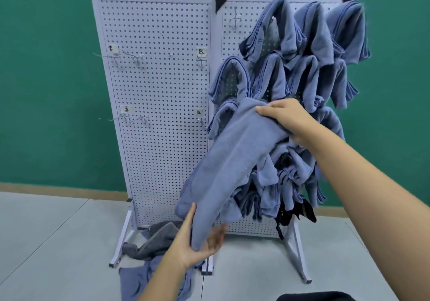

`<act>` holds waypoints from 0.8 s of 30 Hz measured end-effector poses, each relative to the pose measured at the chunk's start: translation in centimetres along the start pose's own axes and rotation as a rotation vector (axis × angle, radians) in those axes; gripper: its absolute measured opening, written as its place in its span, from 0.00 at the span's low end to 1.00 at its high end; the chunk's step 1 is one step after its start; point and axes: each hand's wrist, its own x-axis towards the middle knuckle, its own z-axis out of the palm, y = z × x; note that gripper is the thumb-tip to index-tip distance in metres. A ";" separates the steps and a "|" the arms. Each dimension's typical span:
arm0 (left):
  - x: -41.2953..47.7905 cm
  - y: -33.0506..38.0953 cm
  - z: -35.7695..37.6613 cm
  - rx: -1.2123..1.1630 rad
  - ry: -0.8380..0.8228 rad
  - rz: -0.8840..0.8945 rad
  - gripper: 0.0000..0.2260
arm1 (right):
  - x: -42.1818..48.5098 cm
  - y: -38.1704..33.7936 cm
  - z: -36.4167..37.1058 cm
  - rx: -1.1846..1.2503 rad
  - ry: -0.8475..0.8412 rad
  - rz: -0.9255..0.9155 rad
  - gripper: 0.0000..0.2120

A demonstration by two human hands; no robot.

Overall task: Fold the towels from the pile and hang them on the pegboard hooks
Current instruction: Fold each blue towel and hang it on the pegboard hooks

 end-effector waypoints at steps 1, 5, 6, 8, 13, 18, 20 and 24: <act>0.0 0.1 0.2 -0.030 -0.026 0.029 0.23 | -0.1 1.0 -0.6 0.075 0.011 0.047 0.14; 0.0 3.2 1.8 0.124 0.128 0.214 0.13 | -0.6 6.6 -3.0 0.196 0.079 0.228 0.12; 0.0 4.3 2.0 0.182 0.195 0.259 0.12 | -1.0 8.2 -3.5 0.147 0.062 0.257 0.12; -0.3 6.6 2.1 0.340 0.274 0.322 0.12 | -1.7 11.4 -4.4 0.002 -0.021 0.288 0.15; -1.8 11.4 2.6 0.814 0.339 0.431 0.11 | -2.7 14.9 -5.6 -0.118 -0.184 0.339 0.11; -3.1 15.3 4.8 0.822 0.177 0.573 0.07 | -1.0 14.1 -6.6 0.178 -0.203 0.220 0.11; -3.4 16.8 5.7 0.764 0.119 0.643 0.11 | -0.1 13.3 -6.9 0.274 -0.131 0.157 0.12; -3.1 18.3 6.3 0.810 0.095 0.666 0.26 | 1.2 12.5 -6.6 0.340 -0.082 0.140 0.08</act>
